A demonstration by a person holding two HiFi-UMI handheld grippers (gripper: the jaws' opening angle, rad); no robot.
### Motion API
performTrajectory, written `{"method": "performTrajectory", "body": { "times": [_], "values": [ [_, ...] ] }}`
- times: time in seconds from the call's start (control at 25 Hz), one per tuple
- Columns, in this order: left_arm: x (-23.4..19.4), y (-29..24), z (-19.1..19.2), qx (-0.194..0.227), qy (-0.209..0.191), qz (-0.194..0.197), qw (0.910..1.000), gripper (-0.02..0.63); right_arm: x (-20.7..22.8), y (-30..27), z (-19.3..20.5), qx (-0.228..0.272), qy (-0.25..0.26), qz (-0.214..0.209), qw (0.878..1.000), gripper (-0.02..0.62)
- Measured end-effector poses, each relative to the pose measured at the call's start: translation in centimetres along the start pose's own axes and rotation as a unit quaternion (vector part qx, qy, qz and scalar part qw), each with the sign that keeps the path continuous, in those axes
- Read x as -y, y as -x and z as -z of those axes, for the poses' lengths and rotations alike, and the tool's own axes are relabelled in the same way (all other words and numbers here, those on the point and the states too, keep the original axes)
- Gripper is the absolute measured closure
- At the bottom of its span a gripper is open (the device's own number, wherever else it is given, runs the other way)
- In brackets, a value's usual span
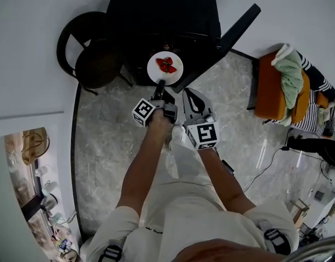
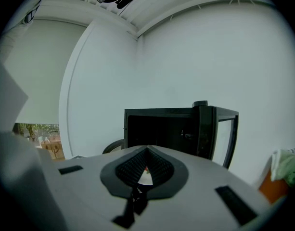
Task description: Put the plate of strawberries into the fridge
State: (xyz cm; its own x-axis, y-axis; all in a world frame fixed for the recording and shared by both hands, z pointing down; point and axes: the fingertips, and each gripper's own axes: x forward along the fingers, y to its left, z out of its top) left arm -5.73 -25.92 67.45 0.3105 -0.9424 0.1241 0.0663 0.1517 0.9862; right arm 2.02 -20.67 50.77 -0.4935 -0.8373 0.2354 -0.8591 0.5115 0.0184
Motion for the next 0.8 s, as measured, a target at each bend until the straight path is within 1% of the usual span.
{"method": "performTrajectory", "body": {
  "times": [0.12,0.28,0.44,0.64,0.8],
  "values": [
    [-0.7,-0.7,-0.2,-0.001,0.006,-0.003,1.0000,0.592,0.1,-0.1,0.2,-0.001,-0.002,0.001,1.000,0.583],
    [-2.0,-1.7,-1.0,0.005,0.003,-0.015,0.9999,0.592,0.1,-0.3,0.7,-0.005,-0.004,0.000,1.000,0.583],
    [-3.6,-2.7,-1.5,0.009,0.021,-0.020,0.9995,0.592,0.2,-0.4,1.2,-0.009,-0.006,-0.004,1.000,0.583],
    [-5.0,-3.6,-2.1,0.014,0.018,-0.028,0.9994,0.592,0.1,-0.5,1.9,-0.014,-0.014,-0.007,1.000,0.583],
    [-5.6,-4.5,-2.4,0.012,0.001,-0.034,0.9993,0.592,0.1,-0.7,2.2,-0.014,-0.016,-0.007,1.000,0.583]
  ]
}}
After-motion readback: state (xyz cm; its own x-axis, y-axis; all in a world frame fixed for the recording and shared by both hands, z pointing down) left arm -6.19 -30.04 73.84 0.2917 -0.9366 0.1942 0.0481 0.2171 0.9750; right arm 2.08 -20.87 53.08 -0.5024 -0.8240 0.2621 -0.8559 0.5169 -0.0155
